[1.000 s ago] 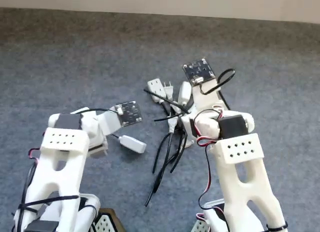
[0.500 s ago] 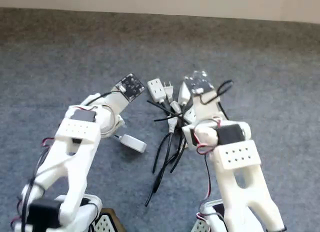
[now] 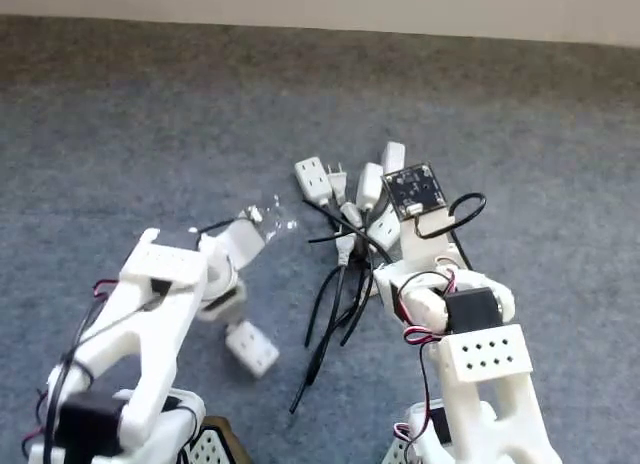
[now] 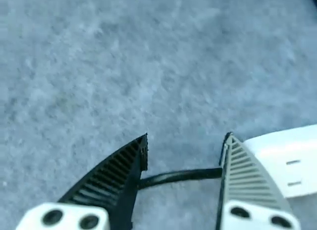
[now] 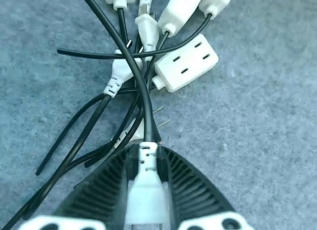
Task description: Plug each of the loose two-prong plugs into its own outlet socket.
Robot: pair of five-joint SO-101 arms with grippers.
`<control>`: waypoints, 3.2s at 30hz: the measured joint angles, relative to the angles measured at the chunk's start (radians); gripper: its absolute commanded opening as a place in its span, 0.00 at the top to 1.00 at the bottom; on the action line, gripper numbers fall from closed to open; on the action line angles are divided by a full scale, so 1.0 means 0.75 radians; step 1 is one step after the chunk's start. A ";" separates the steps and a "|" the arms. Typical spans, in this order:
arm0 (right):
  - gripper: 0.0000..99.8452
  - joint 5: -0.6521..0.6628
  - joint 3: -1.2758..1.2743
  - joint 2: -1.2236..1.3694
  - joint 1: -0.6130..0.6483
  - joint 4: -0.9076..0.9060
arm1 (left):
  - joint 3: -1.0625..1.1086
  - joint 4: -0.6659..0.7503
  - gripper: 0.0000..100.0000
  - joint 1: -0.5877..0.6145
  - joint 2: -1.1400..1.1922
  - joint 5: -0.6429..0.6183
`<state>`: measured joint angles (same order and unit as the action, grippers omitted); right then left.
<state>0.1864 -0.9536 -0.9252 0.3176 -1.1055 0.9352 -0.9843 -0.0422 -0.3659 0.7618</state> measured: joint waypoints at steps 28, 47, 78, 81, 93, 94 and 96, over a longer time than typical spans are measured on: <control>0.99 0.008 -0.004 0.000 0.000 -0.018 | 0.117 0.137 0.75 0.734 -0.256 0.440; 0.99 0.008 -0.012 0.000 0.088 -0.016 | 0.106 0.057 0.70 1.248 -0.252 0.784; 0.99 0.008 -0.057 -0.002 0.098 -0.025 | 0.331 0.076 0.70 0.632 -0.254 0.610; 0.99 0.008 -0.057 -0.002 0.098 -0.025 | 0.200 0.098 0.70 0.569 -0.252 0.436; 0.99 0.008 -0.057 -0.002 0.098 -0.029 | -0.141 -0.029 0.70 0.426 -0.254 0.129; 0.99 0.008 -0.057 -0.002 0.098 -0.029 | -0.155 -0.029 0.70 0.426 -0.254 0.106; 0.99 0.008 -0.057 -0.002 0.098 -0.029 | -0.186 -0.039 0.70 0.426 -0.254 0.057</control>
<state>0.1926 -0.9966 -0.9268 0.3913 -1.1270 0.7956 -1.0134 0.2770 -0.5562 0.8048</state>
